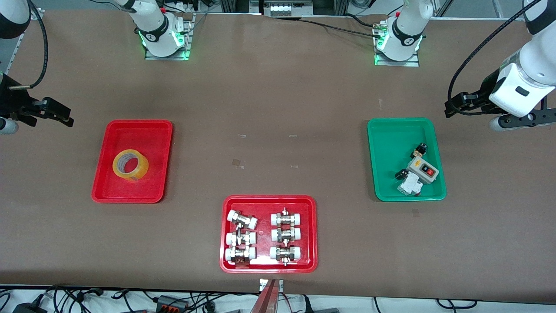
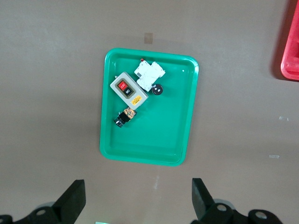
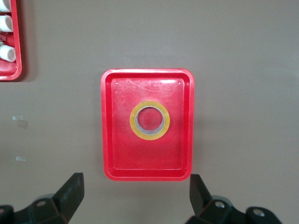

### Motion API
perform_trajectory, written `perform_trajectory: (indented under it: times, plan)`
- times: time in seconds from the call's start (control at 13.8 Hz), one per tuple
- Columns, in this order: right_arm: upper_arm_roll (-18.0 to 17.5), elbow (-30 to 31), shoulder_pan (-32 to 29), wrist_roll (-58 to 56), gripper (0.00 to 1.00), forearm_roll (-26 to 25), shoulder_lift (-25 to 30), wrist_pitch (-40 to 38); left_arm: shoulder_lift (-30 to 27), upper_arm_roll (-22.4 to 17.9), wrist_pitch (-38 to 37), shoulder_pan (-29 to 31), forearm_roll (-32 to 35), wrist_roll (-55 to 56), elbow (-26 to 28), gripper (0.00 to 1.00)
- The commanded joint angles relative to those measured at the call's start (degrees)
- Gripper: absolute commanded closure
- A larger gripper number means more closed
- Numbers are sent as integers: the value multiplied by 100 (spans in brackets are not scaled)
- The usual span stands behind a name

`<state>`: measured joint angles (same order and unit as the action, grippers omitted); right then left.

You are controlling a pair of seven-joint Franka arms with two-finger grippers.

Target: Left arm passes tape to right arm into tray

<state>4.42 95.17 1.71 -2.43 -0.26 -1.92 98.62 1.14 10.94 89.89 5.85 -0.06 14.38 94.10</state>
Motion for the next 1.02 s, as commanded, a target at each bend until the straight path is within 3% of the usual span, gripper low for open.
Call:
perform_trajectory:
  times: [0.0,0.94]
  plan:
    - [59,125,93,93,0,-44,165,-105,-105,-57,-33,-5,-91,3,64,0]
    - [32,125,101,14,0,-79,227,-220,-105,-57,-33,-5,-91,12,73,0]
